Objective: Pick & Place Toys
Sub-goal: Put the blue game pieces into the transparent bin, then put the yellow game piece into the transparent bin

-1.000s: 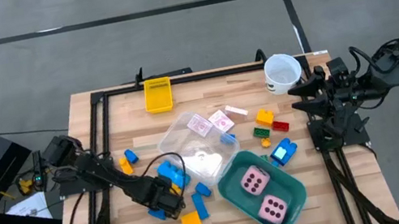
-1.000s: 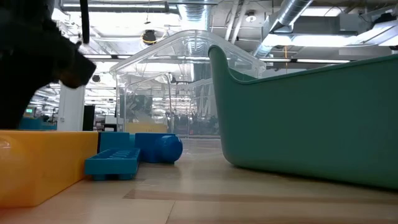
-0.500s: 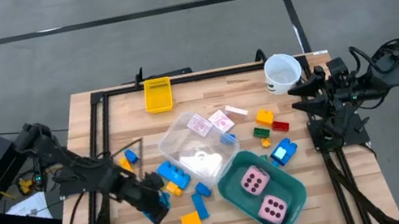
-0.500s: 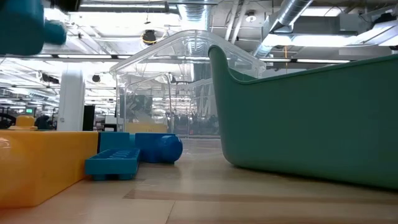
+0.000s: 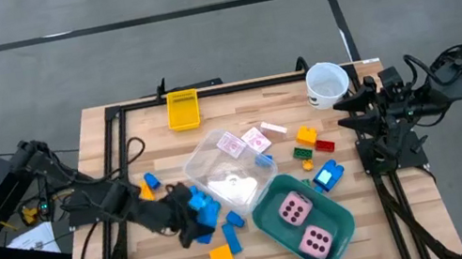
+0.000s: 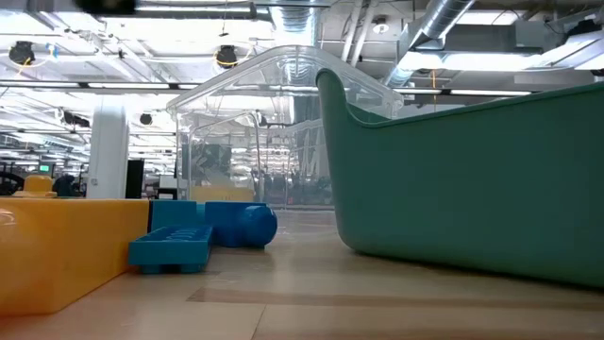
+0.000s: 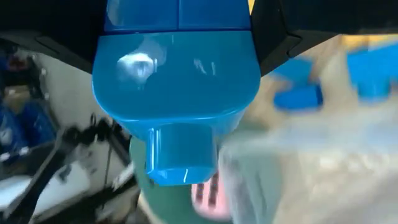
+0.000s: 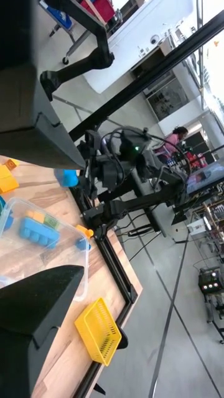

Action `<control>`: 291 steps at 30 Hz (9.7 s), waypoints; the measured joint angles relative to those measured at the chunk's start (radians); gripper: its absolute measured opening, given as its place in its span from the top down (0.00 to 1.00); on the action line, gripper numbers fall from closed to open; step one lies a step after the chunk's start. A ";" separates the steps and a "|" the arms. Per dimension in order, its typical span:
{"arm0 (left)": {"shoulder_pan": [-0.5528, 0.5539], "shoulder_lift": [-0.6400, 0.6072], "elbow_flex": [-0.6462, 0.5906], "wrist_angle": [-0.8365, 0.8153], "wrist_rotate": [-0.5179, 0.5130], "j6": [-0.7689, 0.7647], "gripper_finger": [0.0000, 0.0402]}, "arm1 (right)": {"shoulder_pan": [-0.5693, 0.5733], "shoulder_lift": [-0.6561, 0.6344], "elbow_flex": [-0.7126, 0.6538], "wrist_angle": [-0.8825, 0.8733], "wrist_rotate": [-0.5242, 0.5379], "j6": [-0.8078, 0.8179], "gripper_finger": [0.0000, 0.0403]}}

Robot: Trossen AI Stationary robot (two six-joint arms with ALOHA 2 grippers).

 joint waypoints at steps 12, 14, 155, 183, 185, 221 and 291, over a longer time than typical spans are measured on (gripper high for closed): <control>0.291 0.084 0.000 0.424 0.075 0.263 0.28 | 0.000 0.000 0.000 0.000 0.000 0.001 0.37; 0.333 0.086 0.003 0.414 0.084 0.264 0.28 | 0.000 0.000 0.000 0.000 0.000 0.001 0.37; 0.429 0.318 0.520 -0.273 0.190 0.651 0.09 | 0.001 0.033 0.000 -0.003 0.018 -0.018 0.37; 0.189 0.137 0.017 -1.073 0.218 -0.465 0.09 | 0.001 0.032 0.000 -0.007 0.020 -0.016 0.37; 0.189 0.134 -0.052 -1.050 0.222 -0.566 0.09 | 0.001 0.032 0.000 -0.008 0.020 -0.016 0.37; 0.291 0.134 -0.264 -0.899 0.058 -0.944 0.26 | 0.000 0.025 0.000 -0.001 0.023 -0.016 0.37; 0.492 0.134 -0.262 -0.901 0.065 -0.939 0.74 | 0.000 0.025 0.000 -0.001 0.023 -0.034 0.37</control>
